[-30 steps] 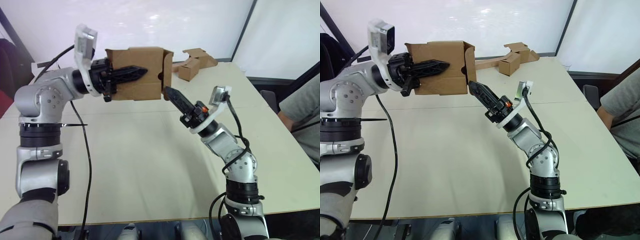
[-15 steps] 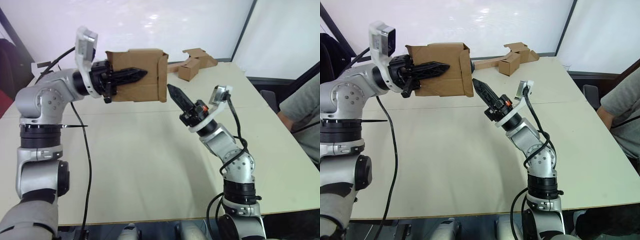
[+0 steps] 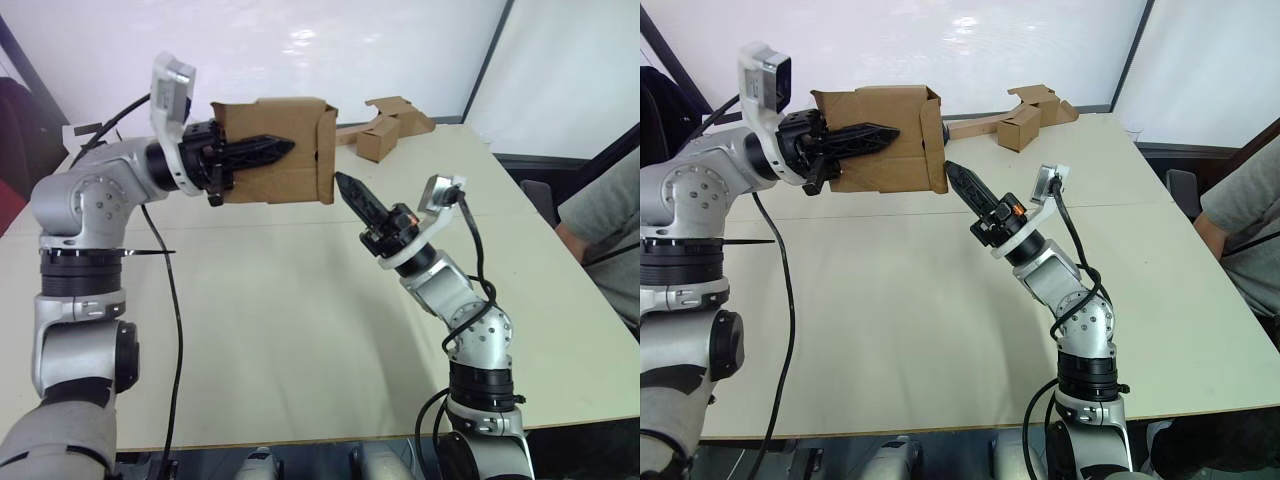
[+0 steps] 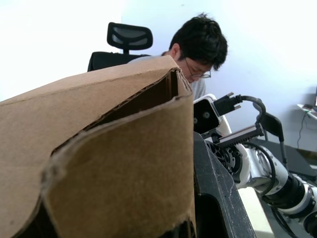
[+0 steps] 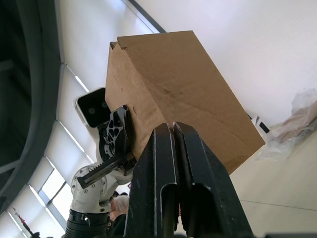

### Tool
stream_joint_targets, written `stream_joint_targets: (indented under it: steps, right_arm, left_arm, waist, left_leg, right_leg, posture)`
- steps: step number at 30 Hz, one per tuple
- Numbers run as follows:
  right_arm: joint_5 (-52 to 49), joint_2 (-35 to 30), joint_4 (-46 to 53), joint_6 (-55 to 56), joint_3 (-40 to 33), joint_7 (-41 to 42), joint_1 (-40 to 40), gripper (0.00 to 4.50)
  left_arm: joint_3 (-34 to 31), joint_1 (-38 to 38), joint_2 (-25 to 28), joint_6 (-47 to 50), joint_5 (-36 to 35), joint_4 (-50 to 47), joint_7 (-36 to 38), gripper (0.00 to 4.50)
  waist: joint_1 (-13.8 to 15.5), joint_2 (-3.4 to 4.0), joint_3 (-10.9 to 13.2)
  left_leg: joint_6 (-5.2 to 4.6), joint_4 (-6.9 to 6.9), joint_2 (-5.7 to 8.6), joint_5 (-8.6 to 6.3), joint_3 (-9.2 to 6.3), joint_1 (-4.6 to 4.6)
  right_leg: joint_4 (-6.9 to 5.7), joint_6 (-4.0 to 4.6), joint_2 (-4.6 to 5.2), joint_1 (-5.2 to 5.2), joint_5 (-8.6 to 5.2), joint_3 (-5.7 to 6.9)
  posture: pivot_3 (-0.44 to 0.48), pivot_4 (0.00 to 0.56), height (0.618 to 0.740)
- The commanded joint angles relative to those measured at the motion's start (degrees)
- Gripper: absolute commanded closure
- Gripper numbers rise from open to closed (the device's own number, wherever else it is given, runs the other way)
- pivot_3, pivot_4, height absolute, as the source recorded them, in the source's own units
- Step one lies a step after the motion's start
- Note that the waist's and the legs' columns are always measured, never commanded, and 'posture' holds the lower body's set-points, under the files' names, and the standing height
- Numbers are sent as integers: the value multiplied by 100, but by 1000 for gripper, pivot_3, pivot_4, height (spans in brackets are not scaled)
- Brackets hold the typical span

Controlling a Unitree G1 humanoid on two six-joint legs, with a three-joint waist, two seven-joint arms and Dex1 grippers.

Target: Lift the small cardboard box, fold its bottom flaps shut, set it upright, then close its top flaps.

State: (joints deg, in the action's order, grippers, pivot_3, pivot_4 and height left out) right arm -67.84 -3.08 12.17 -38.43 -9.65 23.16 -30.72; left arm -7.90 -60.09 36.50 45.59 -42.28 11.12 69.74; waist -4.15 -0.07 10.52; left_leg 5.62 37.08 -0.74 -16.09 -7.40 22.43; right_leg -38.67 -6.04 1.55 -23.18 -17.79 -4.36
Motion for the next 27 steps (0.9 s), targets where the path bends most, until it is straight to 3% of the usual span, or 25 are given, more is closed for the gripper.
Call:
stream_joint_targets:
  steps: [1, 14, 17, 20, 27]
  right_arm:
    - [35, 13, 174, 119, 15, 14, -16, 4428]
    - [733, -51, 119, 398, 267, 267, -20, 4428]
    - [644, -35, 107, 384, 206, 277, -16, 3700]
    - [431, 19, 35, 356, 48, 164, -13, 2497]
    - [286, 85, 40, 320, 14, 86, 0, 2497]
  left_arm:
    - [-141, -88, 51, -101, -58, -72, -5, 4500]
    - [-119, -96, 55, -99, -36, -48, -2, 4500]
    - [-125, -87, 54, -105, -33, -48, -12, 4500]
    - [-130, -83, 49, -116, -30, -45, -20, 4500]
    - [-141, -77, 38, -121, -40, -53, -37, 4500]
  waist:
    - [1, 0, 0]
    - [0, 0, 0]
    - [5, 0, 0]
    - [2, 0, 0]
    - [0, 0, 0]
  left_leg:
    - [1, 0, 0, 1, 0, 0]
    - [1, 0, 0, 1, 0, 0]
    - [1, 0, 0, 0, 0, 0]
    - [1, 0, 0, 0, 0, 0]
    - [1, 0, 0, 0, 0, 0]
  right_leg:
    - [0, 0, 0, 0, 0, 0]
    - [0, 0, 0, 0, 0, 0]
    - [0, 0, 0, 0, 0, 0]
    - [0, 0, 0, 0, 0, 0]
    - [0, 0, 0, 0, 0, 0]
  posture:
    - [0, 150, 740]
    - [0, 150, 740]
    - [0, 150, 740]
    - [0, 150, 740]
    - [0, 150, 740]
